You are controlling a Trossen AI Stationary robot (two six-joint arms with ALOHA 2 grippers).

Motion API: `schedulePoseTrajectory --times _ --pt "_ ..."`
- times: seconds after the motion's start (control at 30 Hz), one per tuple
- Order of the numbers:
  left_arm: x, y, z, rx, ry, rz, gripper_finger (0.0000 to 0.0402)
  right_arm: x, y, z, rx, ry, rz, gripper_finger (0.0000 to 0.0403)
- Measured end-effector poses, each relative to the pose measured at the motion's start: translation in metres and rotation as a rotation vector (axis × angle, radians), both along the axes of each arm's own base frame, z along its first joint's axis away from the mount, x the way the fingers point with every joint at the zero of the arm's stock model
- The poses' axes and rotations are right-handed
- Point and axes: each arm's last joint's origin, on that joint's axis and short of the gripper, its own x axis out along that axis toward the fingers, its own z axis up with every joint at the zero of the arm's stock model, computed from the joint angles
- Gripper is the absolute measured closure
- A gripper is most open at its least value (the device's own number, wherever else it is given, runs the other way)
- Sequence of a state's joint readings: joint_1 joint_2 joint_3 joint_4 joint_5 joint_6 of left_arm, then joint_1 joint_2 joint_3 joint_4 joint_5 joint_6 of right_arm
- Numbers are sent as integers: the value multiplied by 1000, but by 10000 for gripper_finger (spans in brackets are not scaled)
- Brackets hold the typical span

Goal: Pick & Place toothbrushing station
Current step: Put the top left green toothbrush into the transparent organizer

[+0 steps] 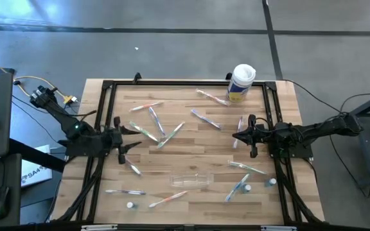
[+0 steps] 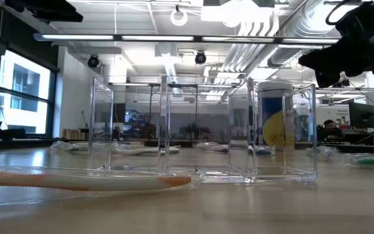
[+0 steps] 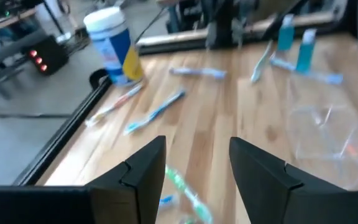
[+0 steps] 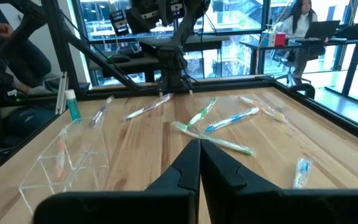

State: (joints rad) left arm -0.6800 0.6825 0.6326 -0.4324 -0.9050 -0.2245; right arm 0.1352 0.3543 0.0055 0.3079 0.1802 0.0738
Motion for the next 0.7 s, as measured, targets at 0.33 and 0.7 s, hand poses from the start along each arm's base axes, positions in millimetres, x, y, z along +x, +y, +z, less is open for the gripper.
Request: schedulePoseTrajectory --times 0.33,0.7 --pt "-12 7 20 -98 268 93 224 0 0 2 -16 -15 0 400" --pt "-5 29 13 -114 381 235 224 0 0 5 -40 -49 0 400"
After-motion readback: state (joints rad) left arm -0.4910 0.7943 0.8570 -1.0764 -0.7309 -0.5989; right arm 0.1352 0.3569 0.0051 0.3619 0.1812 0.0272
